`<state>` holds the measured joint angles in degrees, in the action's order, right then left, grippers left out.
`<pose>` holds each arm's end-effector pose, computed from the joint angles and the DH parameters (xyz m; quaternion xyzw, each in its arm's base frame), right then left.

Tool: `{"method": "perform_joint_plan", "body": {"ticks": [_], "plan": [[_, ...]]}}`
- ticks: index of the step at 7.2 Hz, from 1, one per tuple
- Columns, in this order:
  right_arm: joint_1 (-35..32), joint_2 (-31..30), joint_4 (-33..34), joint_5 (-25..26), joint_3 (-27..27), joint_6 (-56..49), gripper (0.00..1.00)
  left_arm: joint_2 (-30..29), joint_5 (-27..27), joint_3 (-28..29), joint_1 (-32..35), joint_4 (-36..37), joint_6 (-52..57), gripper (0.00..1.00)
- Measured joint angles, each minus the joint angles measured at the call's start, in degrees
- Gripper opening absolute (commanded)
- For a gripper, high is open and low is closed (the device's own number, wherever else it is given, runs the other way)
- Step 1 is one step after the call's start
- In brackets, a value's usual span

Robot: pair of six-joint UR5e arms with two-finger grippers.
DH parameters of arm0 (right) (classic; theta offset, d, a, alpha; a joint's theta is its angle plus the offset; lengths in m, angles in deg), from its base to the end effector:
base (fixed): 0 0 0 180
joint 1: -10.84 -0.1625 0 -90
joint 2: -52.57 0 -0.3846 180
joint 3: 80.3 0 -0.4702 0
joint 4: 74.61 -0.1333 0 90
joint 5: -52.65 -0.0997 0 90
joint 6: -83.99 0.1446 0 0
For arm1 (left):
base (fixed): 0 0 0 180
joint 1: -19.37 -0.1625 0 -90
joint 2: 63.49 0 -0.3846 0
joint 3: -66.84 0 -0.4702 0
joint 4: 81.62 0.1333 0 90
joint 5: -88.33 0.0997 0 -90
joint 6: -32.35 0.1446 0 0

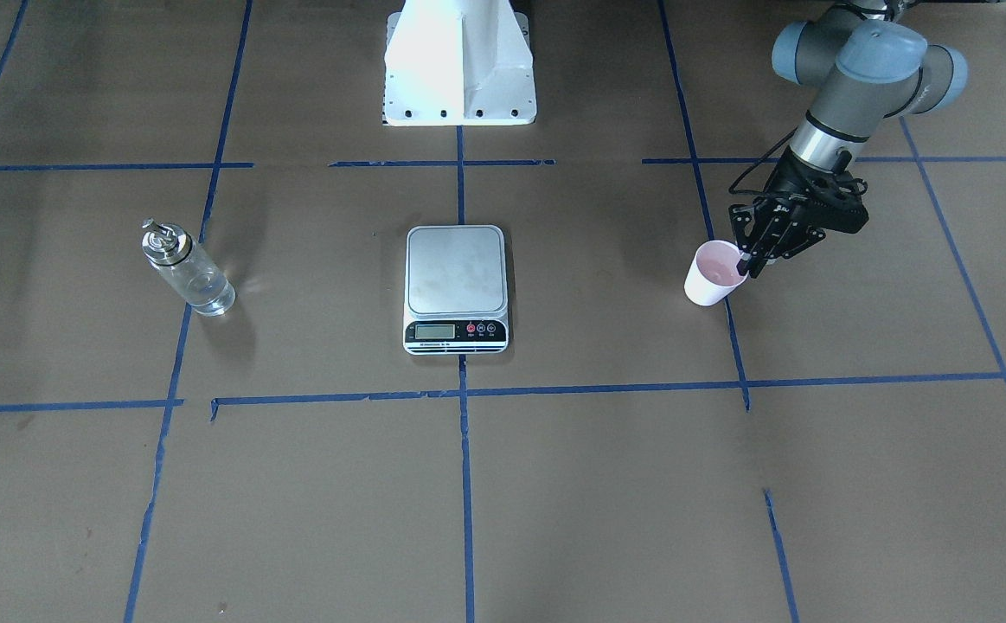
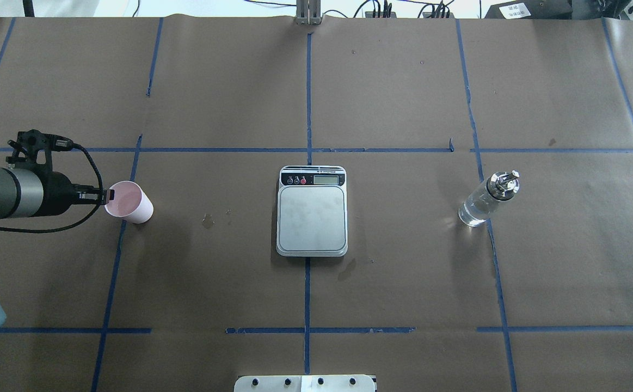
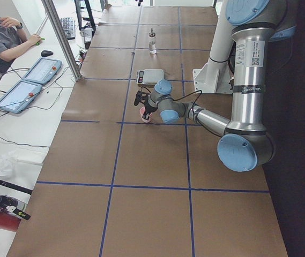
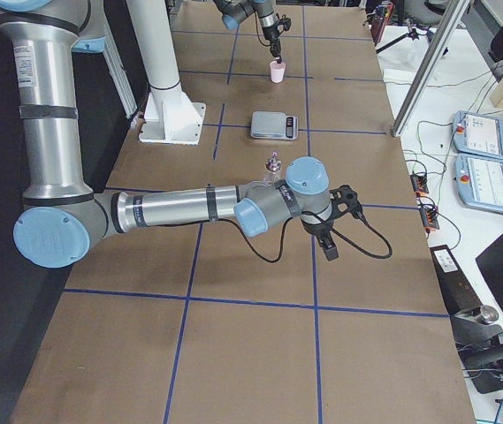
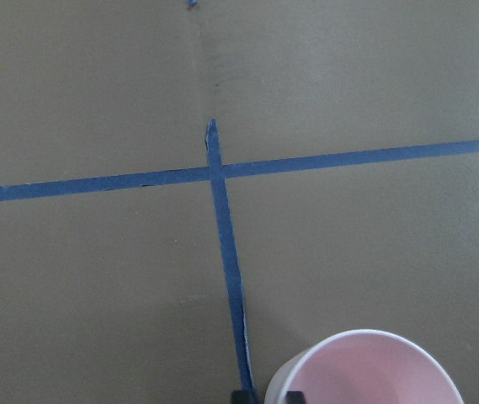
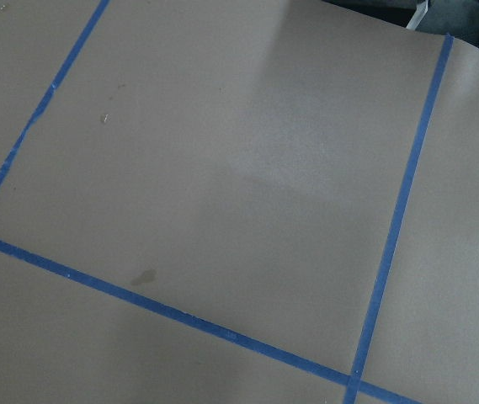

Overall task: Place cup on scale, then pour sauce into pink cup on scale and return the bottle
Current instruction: 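Close the left gripper on the pink cup rim and lift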

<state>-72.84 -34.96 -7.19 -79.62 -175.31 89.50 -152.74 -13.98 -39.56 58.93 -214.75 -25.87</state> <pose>-0.0327 -0.6228 0.5282 0.2047 -0.3713 -0.0999 0.9001 0.4129 -0.4740 0.4082 0.2086 0.4509 -0.0063 0.8679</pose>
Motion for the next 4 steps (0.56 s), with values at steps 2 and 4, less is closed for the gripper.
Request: {"method": "perform_joint_plan", "body": {"ticks": [2, 4], "plan": [[0.0, 0.0, 0.0, -0.01, -0.07, 0.03, 1.0, -0.04, 0.03, -0.91, -0.14, 0.05, -0.03, 0.0], [0.0, 0.0, 0.0, -0.01, -0.08, 0.03, 1.0, -0.13, 0.12, -1.26, -0.04, 0.06, -0.11, 0.0]]}}
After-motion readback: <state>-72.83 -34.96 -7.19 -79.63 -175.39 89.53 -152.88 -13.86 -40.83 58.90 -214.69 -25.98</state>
